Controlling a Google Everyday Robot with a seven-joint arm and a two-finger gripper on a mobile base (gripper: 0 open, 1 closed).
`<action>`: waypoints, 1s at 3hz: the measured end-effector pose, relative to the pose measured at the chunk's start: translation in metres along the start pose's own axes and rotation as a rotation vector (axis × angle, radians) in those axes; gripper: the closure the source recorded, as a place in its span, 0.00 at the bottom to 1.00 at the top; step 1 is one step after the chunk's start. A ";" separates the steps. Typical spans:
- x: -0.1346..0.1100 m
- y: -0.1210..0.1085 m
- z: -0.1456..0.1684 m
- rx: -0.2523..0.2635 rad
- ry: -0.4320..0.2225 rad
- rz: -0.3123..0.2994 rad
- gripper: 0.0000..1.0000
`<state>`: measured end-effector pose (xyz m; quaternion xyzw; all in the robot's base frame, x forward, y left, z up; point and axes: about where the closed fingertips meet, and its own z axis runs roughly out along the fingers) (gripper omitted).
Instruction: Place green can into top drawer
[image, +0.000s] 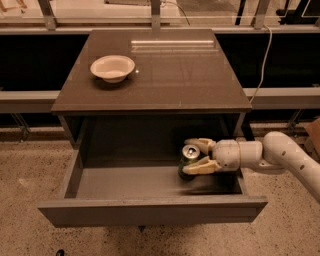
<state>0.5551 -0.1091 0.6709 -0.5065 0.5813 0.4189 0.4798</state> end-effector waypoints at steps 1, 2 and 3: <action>-0.005 0.001 -0.001 0.001 -0.007 -0.009 0.00; -0.048 0.006 -0.021 0.031 -0.063 -0.098 0.00; -0.082 0.009 -0.037 0.058 -0.046 -0.168 0.00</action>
Offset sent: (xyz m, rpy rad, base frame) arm -0.0165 -0.0307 0.1110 0.1019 -0.2368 -0.0380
